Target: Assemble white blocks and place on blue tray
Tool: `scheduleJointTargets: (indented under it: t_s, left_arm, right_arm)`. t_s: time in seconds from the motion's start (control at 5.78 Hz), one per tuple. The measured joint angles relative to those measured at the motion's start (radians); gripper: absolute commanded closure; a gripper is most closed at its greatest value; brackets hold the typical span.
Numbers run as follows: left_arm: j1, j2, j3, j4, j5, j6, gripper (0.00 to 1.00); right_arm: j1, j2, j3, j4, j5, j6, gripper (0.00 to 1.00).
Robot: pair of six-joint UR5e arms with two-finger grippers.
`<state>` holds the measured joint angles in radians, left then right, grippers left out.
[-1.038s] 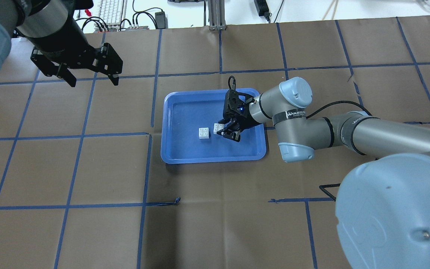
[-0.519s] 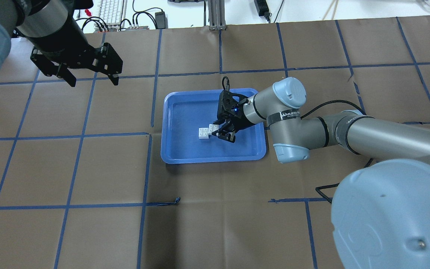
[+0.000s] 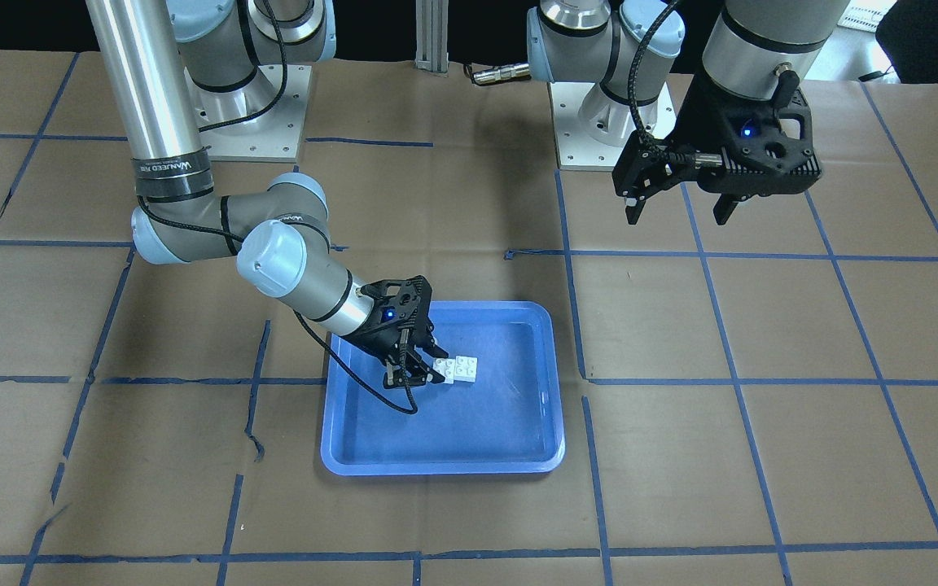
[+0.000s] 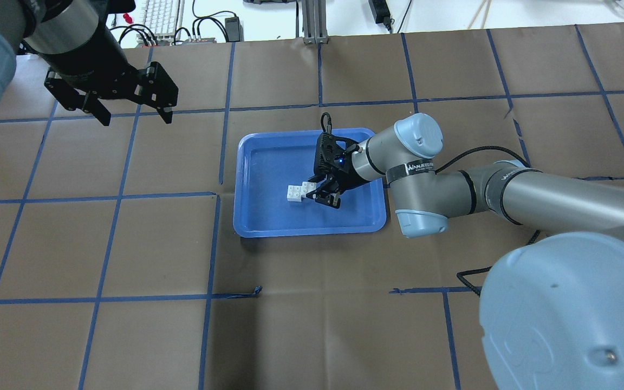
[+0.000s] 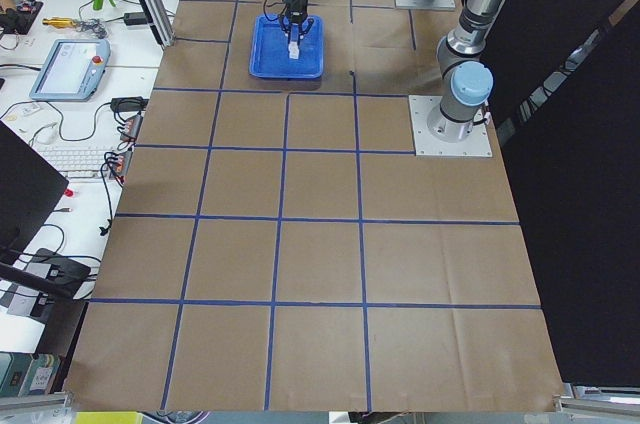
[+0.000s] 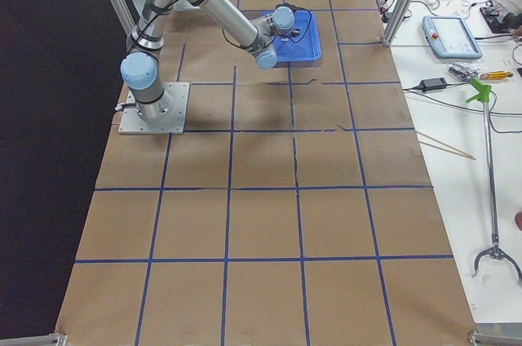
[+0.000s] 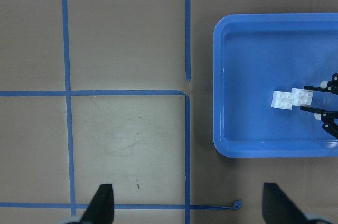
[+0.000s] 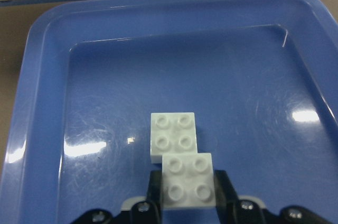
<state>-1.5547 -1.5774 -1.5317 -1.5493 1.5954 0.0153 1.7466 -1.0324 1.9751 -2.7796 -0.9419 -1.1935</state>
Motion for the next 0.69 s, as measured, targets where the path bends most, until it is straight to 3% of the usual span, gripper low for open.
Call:
scheduleJointTargets:
  t_s: [0.69]
  left_arm:
    - [-0.001,0.0,0.001,0.0,0.0,0.0,0.01]
  right_arm:
    - [0.011,0.0,0.003,0.001,-0.002,0.005,0.8]
